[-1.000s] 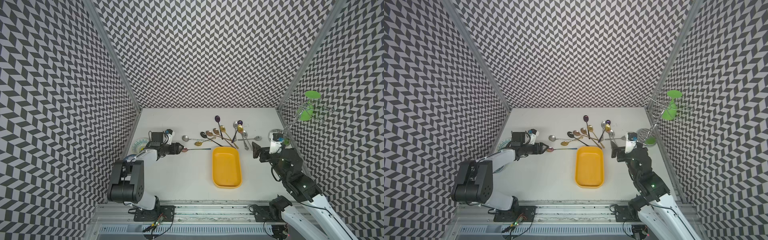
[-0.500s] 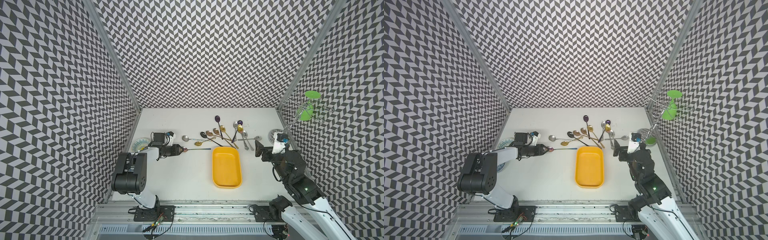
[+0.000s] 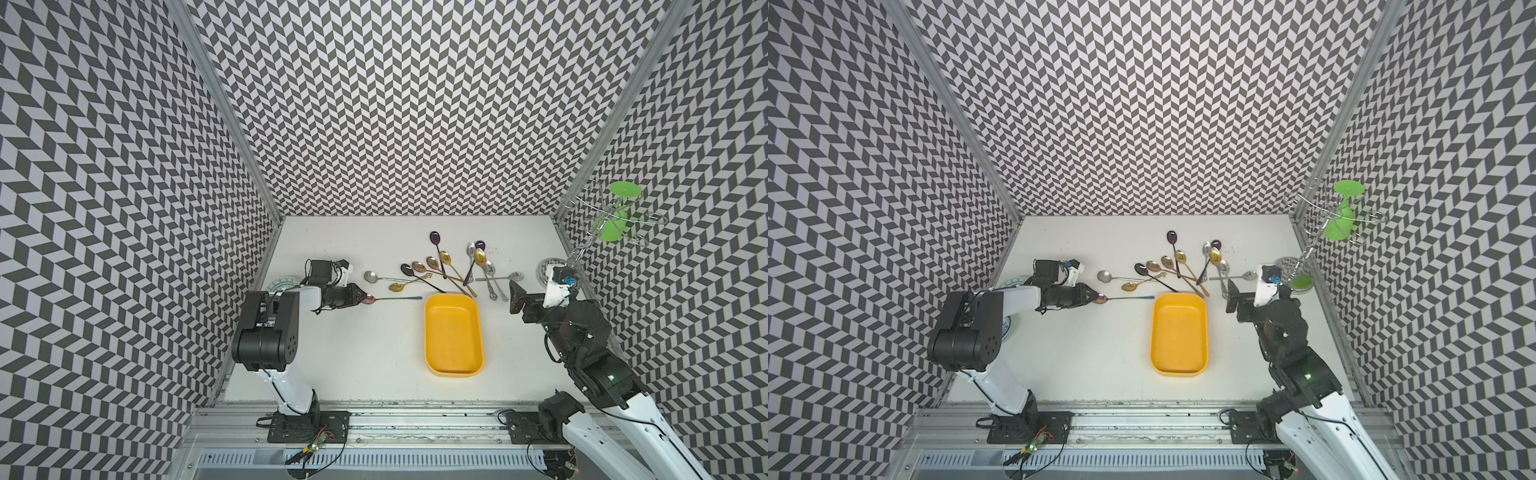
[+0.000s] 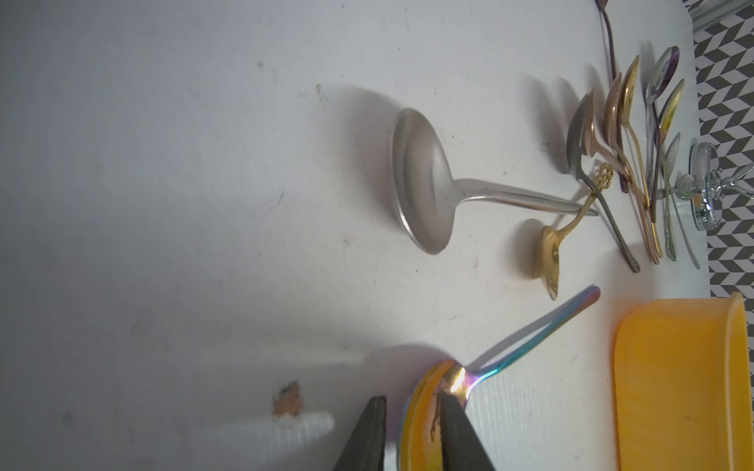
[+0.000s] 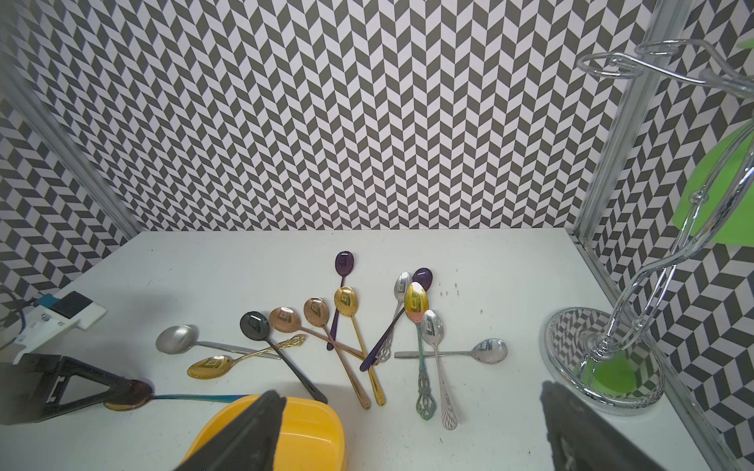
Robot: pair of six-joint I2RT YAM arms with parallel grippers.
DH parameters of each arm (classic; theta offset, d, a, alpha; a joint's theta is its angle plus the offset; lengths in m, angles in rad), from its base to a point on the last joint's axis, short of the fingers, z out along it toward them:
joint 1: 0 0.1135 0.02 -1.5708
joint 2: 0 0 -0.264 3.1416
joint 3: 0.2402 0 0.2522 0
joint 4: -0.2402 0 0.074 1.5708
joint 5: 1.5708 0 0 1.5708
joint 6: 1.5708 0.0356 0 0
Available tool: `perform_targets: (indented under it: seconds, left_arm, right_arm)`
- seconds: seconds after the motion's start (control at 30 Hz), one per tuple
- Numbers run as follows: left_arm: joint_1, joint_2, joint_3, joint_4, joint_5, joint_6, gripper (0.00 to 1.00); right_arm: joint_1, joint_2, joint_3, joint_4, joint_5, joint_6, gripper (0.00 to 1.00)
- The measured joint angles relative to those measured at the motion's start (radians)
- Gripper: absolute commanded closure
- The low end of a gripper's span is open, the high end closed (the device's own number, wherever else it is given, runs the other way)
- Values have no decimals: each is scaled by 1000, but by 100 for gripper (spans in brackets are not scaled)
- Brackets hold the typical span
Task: Put the spoon into the storage box
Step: Pick up the spoon from the center of the board.
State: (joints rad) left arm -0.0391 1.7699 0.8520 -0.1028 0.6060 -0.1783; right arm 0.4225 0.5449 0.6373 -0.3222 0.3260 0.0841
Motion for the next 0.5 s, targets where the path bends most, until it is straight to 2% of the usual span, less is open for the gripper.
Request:
perform_targets:
  seconds: [0.27, 0.5]
  left_arm:
    - [0, 12, 10, -6, -6, -16, 100]
    - [16, -26, 9, -17, -16, -24, 100]
  right_arm:
    - [1, 3, -2, 10, 0, -6, 0]
    - [1, 6, -3, 13, 0, -6, 0]
